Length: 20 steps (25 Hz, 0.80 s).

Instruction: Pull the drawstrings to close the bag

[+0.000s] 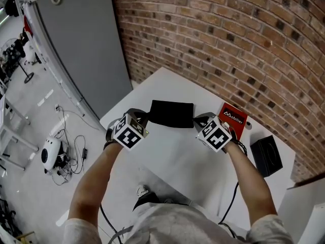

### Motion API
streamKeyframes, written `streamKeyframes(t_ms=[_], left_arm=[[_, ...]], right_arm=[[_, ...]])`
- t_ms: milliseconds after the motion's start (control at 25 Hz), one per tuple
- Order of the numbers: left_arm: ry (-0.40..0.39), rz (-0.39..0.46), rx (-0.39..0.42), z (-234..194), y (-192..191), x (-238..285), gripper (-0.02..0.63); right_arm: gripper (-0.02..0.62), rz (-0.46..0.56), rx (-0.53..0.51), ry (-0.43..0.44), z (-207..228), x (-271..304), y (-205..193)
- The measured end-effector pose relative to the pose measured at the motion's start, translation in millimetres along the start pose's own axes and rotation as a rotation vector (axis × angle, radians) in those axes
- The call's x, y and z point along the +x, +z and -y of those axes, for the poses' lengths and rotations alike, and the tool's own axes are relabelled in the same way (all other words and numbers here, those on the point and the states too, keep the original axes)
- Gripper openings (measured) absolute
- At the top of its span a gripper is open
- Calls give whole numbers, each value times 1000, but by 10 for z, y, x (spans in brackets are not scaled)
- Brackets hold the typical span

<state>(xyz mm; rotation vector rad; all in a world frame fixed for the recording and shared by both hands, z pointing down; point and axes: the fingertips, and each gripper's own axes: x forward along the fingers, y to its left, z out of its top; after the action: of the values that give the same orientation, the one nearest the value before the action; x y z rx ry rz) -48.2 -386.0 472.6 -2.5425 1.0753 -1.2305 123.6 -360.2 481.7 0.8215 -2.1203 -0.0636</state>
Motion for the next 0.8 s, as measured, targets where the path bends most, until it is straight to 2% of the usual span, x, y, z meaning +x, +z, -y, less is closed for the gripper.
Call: streamKeyframes(t_ms=[320, 800], left_arm=[[37, 53, 46, -423, 196, 46, 9], [75, 200, 108, -1058, 747, -12, 9]], right_arm=[[4, 20, 27, -88, 320, 24, 293], [3, 56, 79, -261, 806, -131, 743]])
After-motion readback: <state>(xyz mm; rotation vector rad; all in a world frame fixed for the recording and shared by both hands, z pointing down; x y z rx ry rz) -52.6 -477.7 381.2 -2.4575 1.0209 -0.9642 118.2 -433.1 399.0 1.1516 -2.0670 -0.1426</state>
